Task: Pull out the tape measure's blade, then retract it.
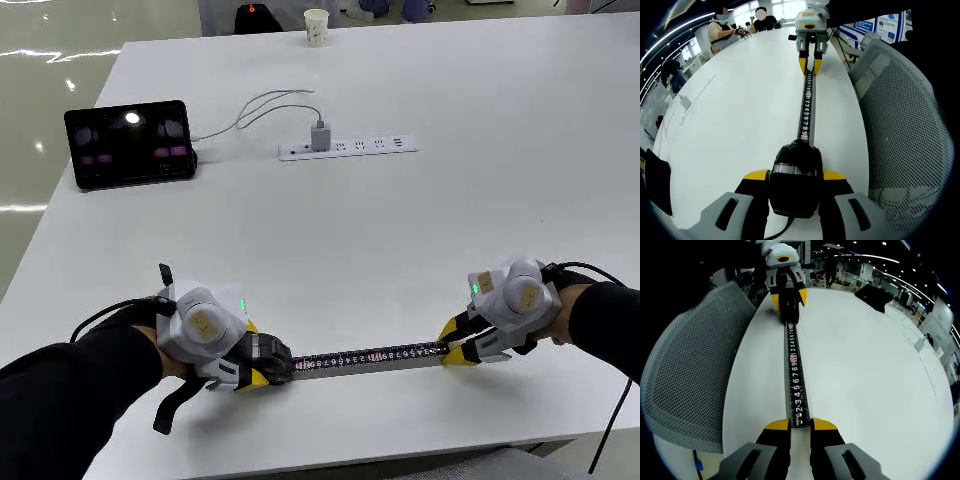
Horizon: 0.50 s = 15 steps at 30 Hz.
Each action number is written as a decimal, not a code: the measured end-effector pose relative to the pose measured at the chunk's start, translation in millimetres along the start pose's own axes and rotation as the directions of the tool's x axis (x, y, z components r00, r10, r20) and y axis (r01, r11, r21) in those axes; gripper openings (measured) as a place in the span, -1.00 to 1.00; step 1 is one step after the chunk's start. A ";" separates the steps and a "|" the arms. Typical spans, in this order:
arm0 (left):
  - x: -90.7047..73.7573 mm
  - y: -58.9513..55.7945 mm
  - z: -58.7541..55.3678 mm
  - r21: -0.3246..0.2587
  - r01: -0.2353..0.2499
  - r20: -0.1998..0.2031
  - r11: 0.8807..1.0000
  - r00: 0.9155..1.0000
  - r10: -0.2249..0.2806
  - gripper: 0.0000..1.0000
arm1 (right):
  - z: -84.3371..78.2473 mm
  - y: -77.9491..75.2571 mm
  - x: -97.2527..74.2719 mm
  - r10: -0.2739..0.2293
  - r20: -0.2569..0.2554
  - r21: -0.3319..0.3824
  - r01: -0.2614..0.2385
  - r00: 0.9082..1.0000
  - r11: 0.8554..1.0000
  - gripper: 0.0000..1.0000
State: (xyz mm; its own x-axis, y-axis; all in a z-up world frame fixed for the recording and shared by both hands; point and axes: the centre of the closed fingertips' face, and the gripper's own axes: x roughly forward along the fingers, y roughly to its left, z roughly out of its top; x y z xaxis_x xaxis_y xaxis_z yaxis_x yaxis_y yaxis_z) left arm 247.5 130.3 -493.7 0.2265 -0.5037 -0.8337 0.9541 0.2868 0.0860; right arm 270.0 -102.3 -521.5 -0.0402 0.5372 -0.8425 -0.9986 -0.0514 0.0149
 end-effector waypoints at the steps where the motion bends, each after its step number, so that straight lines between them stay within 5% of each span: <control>1: 0.0 0.0 0.0 0.000 0.000 0.000 1.000 1.000 0.000 -0.35 | -0.4 0.0 -0.2 0.000 0.000 0.001 0.000 1.000 1.000 -0.79; 15: 0.3 -0.4 0.2 0.001 0.002 -0.002 1.000 1.000 -0.002 -0.36 | -7.6 0.7 -5.1 -0.003 0.001 0.009 0.003 1.000 1.000 -0.79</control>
State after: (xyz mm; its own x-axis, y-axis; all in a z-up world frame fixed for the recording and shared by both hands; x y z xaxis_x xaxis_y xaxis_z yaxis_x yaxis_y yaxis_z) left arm 247.2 129.8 -493.9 0.2241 -0.5025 -0.8350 0.9548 0.2850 0.0847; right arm 269.8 -111.5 -521.3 -0.0377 0.5378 -0.8422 -0.9989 -0.0425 0.0176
